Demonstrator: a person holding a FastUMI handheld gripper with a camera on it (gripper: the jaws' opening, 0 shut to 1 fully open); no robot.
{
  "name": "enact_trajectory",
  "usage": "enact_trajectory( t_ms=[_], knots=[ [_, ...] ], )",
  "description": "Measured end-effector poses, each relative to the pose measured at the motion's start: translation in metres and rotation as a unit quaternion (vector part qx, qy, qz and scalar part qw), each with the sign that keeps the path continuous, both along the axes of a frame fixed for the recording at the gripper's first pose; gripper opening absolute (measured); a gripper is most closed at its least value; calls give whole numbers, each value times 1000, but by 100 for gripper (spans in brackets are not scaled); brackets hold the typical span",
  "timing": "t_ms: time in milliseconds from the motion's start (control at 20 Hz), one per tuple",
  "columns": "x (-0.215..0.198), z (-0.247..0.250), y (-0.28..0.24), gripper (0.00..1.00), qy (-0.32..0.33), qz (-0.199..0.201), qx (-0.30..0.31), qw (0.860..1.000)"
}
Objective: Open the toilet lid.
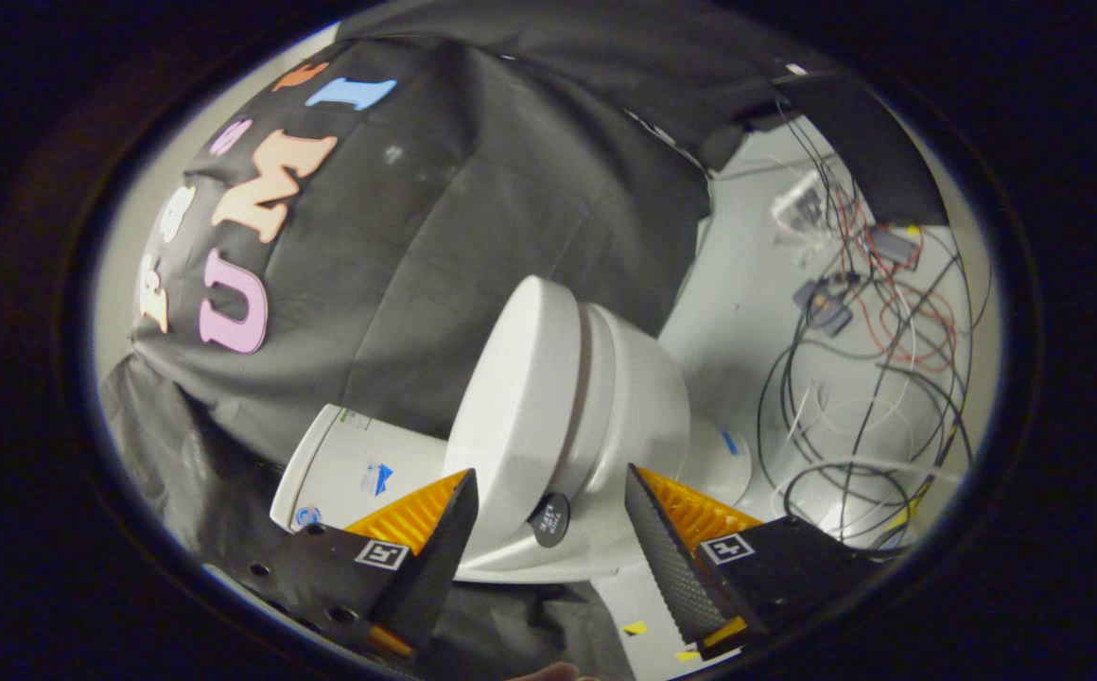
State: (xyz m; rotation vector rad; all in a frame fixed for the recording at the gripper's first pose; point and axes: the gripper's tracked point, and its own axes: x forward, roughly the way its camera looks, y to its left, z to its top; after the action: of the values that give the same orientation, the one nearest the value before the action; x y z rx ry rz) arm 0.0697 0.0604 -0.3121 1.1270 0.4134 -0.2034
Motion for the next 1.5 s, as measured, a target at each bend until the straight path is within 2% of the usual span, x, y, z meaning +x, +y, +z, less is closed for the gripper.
enact_trajectory(
  t_ms=[100,150,250,350,400,450,600,750,900,1050,1500],
  knots=[
    [-2,-21,14,86,20,30,10,999],
    [4,-18,17,79,7,30,29,999],
    [20,-14,17,65,-18,4,61,998],
    [26,-29,39,52,5,35,84,996],
    [31,-32,48,45,12,39,88,995],
    [36,-30,49,45,17,41,83,996],
    [37,-32,45,24,54,45,66,995],
    [41,-30,43,22,62,9,93,994],
    [39,-29,42,21,57,-6,80,995],
    [34,-29,44,22,80,2,34,996],
    [36,-16,47,15,71,-7,39,997]
  ],
)
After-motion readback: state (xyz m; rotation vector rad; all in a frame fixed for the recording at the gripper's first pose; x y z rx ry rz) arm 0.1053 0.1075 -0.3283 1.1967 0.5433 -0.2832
